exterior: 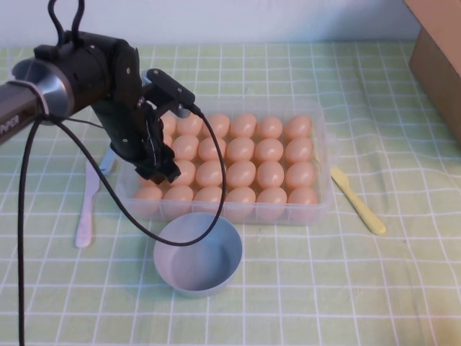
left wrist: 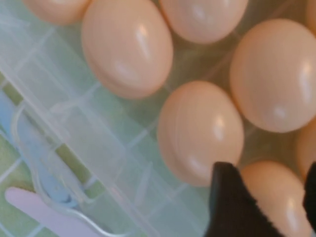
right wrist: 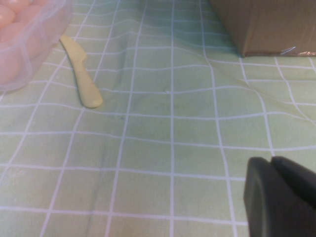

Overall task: Take an egg out of the egg box
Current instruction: Pick up the egg from the plastic box

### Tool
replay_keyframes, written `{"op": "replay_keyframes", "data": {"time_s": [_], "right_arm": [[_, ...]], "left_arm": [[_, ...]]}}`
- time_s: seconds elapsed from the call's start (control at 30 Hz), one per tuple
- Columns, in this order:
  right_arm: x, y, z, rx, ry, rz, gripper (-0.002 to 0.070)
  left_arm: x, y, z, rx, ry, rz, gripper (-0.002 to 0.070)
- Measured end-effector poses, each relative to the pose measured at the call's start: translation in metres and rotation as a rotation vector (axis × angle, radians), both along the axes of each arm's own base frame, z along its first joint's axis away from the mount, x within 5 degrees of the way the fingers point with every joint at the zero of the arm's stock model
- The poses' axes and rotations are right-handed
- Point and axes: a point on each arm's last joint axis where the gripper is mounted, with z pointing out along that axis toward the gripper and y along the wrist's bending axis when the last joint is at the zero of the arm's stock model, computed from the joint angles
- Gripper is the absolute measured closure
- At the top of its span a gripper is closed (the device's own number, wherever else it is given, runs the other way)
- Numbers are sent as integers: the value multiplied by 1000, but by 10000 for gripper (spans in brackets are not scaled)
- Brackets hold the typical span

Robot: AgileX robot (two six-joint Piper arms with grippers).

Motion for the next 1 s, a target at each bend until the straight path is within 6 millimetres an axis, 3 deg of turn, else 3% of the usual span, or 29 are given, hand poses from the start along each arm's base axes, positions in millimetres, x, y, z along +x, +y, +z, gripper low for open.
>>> {"op": "replay_keyframes", "data": {"time_s": [0.13,0.57,0.8,1.0], "right_arm": [[0,0,0,0,0,0,694],[0,0,0,0,0,0,694],[0,0,0,0,0,0,694],[0,0,0,0,0,0,694]], "left_arm": [[5,0,-8,25,-19,-11,327],[14,-2,-5,2,-119,-24,300],[16,-2,-13,16,-105,-28,190],[16,-2,-13,16,-105,-28,170]]}}
